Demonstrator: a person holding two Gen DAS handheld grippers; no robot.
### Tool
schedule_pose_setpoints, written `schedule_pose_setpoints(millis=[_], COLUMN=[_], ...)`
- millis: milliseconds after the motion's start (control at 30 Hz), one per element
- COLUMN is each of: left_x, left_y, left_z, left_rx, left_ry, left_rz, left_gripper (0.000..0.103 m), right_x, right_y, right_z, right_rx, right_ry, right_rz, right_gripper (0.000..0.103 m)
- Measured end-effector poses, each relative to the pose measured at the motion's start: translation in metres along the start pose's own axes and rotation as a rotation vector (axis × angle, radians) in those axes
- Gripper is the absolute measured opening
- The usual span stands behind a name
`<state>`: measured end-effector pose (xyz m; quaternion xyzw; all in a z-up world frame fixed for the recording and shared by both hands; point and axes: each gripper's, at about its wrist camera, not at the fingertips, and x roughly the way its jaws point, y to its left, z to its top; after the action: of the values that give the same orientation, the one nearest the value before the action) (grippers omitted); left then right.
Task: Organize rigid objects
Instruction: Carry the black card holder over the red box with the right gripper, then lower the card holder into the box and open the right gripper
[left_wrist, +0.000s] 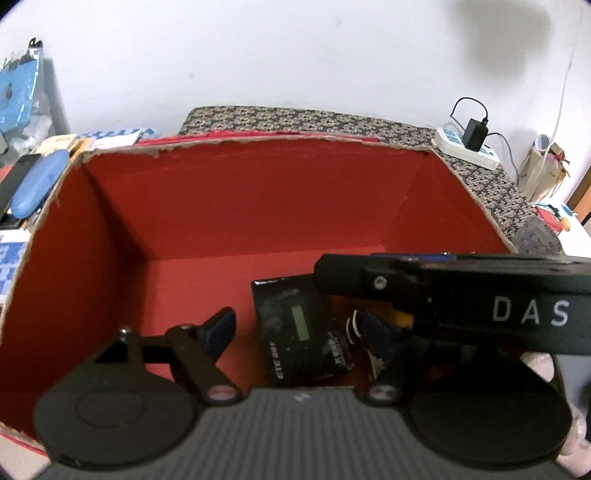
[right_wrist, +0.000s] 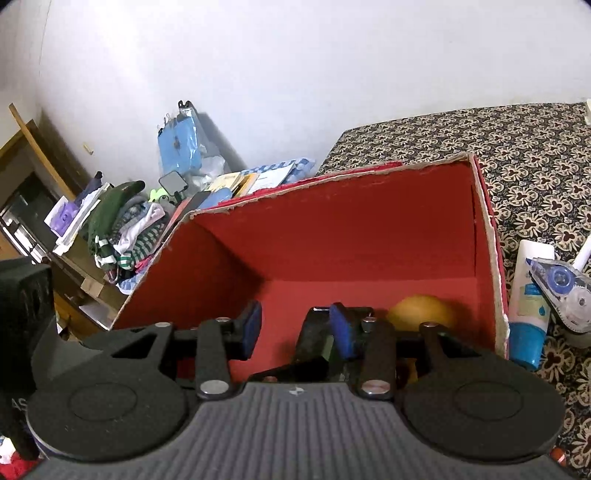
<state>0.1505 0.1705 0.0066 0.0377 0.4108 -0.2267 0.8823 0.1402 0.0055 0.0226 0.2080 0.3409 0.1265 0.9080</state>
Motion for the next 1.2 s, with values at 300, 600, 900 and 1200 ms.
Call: schedule_pose_setpoints(millis=[300,600,900,1200], left_x=[-0.013,-0.03,-0.052,-0.074], left_y=[-0.013,-0.009,-0.017,-0.028], left_z=[0.003,0.006,0.004,-0.001], left_rx=[0.069,0.032,0.031,0.008], left_ry=[0.014,0.038,0.005,-0.015], left_rz=[0.139,0.188,0.227,0.278], left_gripper=[0.083,0.09,0.094,0.096], right_x=[-0.001,-0.024,-0.044,-0.058], right_y=[0.007,0.003,0.009,0.008], right_z=[0.0,0.001,-0.007,-0.014], right_rx=[0.0,0.057,0.016,0.015], right_ry=[0.013,-0.013,-0.045,-0.054], right_rz=[-0.053,-0.027,-0.034,0.028], right_gripper=[0.027,0.027,0.028,0.028])
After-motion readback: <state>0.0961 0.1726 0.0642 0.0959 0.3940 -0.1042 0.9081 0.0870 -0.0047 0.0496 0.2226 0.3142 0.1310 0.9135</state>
